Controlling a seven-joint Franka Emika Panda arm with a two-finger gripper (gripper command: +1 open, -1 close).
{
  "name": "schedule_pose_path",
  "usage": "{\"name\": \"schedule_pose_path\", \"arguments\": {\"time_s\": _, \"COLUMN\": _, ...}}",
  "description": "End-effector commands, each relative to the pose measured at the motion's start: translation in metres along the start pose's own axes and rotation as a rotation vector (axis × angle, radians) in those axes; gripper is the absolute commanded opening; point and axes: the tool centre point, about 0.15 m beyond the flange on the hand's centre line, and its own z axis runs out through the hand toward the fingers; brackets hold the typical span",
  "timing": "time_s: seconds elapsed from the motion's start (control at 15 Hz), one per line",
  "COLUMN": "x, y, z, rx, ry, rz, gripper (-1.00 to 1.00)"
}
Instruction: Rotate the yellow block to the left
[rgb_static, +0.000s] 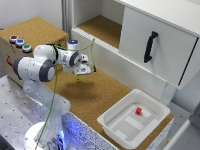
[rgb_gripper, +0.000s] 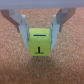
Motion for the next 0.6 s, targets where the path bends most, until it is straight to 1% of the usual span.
{"name": "schedule_pose_path", "arguments": {"time_s": 0.0, "x": -0.022, "y": -0.019, "z": -0.010, "rx": 0.100, "ry": 0.071, "rz": -0.433, "gripper": -1.00}}
{"name": "schedule_pose_path", "arguments": {"time_s": 0.07, "x": -0.022, "y": -0.023, "z": -0.007, "rx": 0.117, "ry": 0.067, "rz": -0.495, "gripper": -1.00}}
{"name": "schedule_pose_path", "arguments": {"time_s": 0.13, "x": -0.021, "y": -0.023, "z": -0.002, "rx": 0.104, "ry": 0.068, "rz": -0.515, "gripper": -1.00}}
{"name": "schedule_pose_path", "arguments": {"time_s": 0.2, "x": -0.020, "y": -0.022, "z": 0.001, "rx": 0.105, "ry": 0.075, "rz": -0.524, "gripper": -1.00}}
{"name": "schedule_pose_path", "arguments": {"time_s": 0.27, "x": -0.019, "y": -0.022, "z": 0.002, "rx": 0.093, "ry": 0.081, "rz": -0.534, "gripper": -1.00}}
{"name": "schedule_pose_path", "arguments": {"time_s": 0.4, "x": -0.013, "y": -0.021, "z": 0.006, "rx": 0.054, "ry": 0.068, "rz": -0.527, "gripper": -1.00}}
{"name": "schedule_pose_path", "arguments": {"time_s": 0.47, "x": -0.009, "y": -0.018, "z": 0.006, "rx": 0.046, "ry": 0.059, "rz": -0.501, "gripper": 1.00}}
{"name": "schedule_pose_path", "arguments": {"time_s": 0.53, "x": -0.006, "y": -0.016, "z": 0.004, "rx": 0.046, "ry": 0.057, "rz": -0.479, "gripper": 1.00}}
